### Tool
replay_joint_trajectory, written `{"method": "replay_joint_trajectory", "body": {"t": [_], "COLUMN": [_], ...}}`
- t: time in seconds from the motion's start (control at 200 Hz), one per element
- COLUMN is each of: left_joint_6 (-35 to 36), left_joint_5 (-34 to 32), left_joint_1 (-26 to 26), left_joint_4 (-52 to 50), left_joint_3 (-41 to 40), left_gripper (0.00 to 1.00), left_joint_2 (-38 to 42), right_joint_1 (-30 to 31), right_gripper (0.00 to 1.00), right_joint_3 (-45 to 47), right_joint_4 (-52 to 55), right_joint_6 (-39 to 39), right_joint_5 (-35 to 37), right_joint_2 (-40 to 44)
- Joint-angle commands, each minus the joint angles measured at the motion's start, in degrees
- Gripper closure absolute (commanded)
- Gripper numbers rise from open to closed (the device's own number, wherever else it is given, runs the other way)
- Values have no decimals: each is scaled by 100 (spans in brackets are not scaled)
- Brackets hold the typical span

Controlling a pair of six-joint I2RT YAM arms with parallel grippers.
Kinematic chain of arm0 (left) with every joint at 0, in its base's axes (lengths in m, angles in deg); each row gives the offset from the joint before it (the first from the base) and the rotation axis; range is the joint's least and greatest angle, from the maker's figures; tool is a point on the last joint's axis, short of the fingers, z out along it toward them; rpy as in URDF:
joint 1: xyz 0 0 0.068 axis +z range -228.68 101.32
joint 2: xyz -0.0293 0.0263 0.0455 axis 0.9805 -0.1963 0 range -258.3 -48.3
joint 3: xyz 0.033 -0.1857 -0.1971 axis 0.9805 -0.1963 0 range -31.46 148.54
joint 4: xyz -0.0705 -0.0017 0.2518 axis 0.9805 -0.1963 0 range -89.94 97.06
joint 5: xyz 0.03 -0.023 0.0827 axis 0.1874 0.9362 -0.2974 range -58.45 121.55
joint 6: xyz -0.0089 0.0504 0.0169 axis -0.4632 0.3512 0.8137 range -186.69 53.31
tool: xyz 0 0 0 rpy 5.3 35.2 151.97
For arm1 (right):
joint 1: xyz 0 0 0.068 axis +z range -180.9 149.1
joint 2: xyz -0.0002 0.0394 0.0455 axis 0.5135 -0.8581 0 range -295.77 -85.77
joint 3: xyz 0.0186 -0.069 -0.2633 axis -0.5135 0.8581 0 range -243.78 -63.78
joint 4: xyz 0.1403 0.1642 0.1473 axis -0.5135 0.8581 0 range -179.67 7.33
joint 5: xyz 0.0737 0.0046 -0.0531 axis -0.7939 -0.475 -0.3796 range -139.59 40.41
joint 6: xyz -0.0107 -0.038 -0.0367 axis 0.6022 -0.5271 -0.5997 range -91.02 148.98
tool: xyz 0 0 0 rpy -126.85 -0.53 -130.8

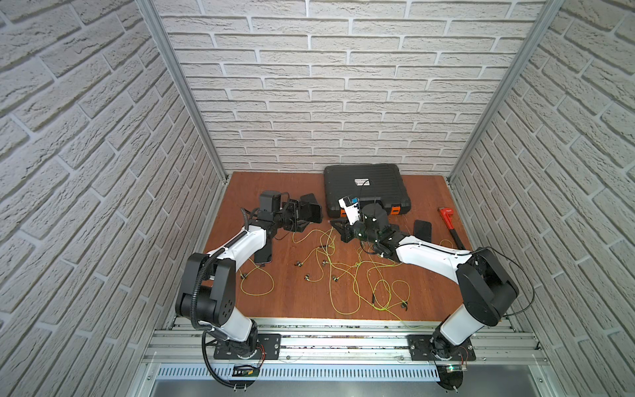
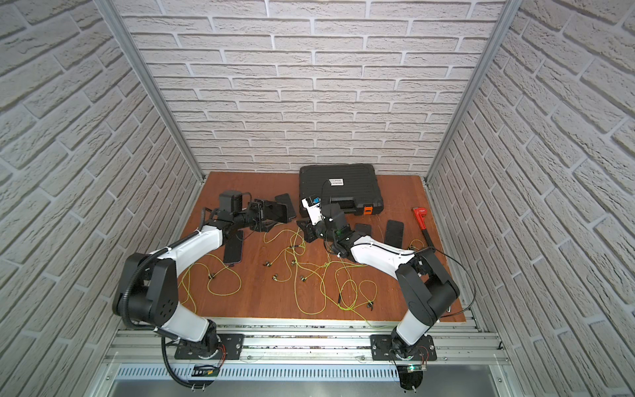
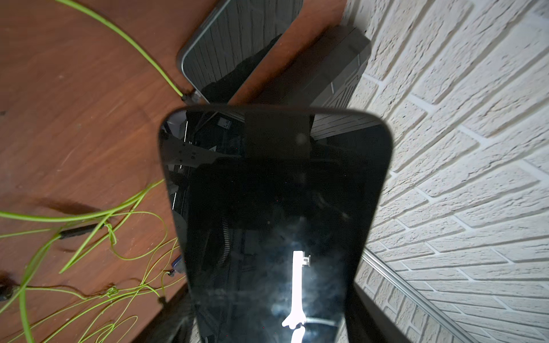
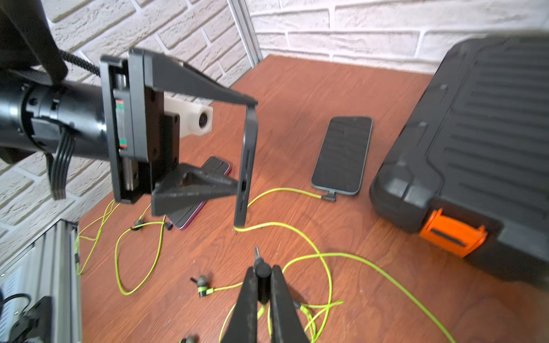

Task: Plug wired earphones into phones
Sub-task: Insert the wired earphone into the phone.

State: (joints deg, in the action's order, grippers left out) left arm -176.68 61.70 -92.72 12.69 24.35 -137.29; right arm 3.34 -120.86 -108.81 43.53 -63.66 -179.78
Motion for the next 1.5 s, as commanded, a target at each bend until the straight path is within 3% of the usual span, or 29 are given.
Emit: {"method": "replay_joint_trajectory", "body": {"t": [0.0,1.495], "left_joint_6": [-101,-108], "left_joint_5": [175,149], "left_joint_1": [-93,-225], "left_joint_4": [505,1037], "left_joint_3": [27,-36], "left_gripper": [100,100], "left_joint_2": [44,-42], "right_joint_1": [22,83], "right_gripper": [94,94], "right_joint_3": [-64,-238], "right_joint_4": [-642,-780], "right_joint_6": [-198,-20], "right_joint_5": [181,331], "right_joint_2": [104,-178]}}
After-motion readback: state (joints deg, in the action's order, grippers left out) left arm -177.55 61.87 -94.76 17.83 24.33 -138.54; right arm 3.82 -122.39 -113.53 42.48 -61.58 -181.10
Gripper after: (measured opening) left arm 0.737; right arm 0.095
